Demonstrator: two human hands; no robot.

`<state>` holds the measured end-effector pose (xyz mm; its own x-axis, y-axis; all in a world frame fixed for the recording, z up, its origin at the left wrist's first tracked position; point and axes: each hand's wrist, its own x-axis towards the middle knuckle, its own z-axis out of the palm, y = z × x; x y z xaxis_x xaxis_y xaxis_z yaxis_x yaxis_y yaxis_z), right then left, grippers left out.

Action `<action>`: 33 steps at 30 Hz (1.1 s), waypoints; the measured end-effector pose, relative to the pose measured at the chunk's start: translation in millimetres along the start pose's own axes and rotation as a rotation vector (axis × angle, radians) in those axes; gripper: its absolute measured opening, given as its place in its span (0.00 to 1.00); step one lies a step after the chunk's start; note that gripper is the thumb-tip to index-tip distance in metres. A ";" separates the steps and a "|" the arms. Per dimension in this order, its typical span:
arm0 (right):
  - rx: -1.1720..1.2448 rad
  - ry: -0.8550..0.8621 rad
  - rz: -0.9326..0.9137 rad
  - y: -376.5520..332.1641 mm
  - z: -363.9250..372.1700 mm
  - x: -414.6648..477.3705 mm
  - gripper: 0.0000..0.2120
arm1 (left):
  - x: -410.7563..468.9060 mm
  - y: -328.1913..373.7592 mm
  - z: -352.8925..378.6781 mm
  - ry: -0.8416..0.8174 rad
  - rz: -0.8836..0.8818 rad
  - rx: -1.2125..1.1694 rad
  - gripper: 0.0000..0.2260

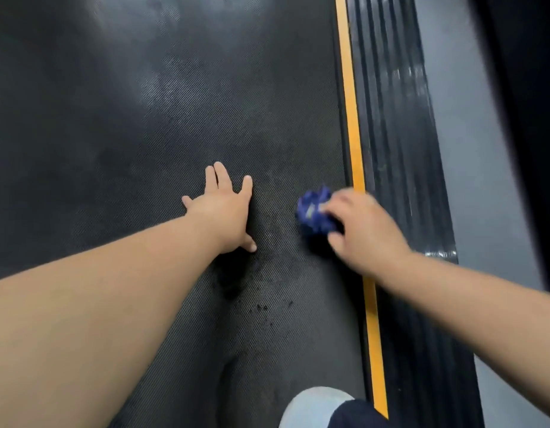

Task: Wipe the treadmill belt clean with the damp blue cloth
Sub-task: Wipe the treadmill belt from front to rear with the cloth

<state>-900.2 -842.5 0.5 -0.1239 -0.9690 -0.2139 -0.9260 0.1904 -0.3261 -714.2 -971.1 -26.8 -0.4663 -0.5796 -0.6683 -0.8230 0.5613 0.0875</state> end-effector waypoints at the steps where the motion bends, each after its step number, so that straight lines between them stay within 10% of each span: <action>1: 0.012 0.096 0.022 1.3 -3.0 16.7 0.15 | -2.2 -1.0 0.1 0.002 0.005 -0.011 0.58; 16: -0.032 -0.289 -0.030 -24.7 25.9 -48.9 0.19 | -20.6 -35.0 13.9 0.014 -0.008 -0.018 0.56; 21: 0.049 0.065 0.067 -17.8 7.6 11.7 0.21 | -21.8 -39.3 16.5 0.061 -0.005 -0.038 0.56; 26: -0.033 0.033 0.140 -21.2 14.8 80.1 0.23 | -24.7 -41.6 17.2 0.072 0.002 -0.099 0.55; 33: -0.152 -0.256 -0.250 -62.4 34.1 -8.2 0.16 | -50.4 -54.3 34.0 0.092 -0.134 -0.120 0.53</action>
<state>-829.3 -841.1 -8.8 0.1876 -0.9080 -0.3745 -0.9609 -0.0906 -0.2616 -635.0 -952.3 -23.0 -0.3728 -0.6989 -0.6103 -0.9100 0.4041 0.0931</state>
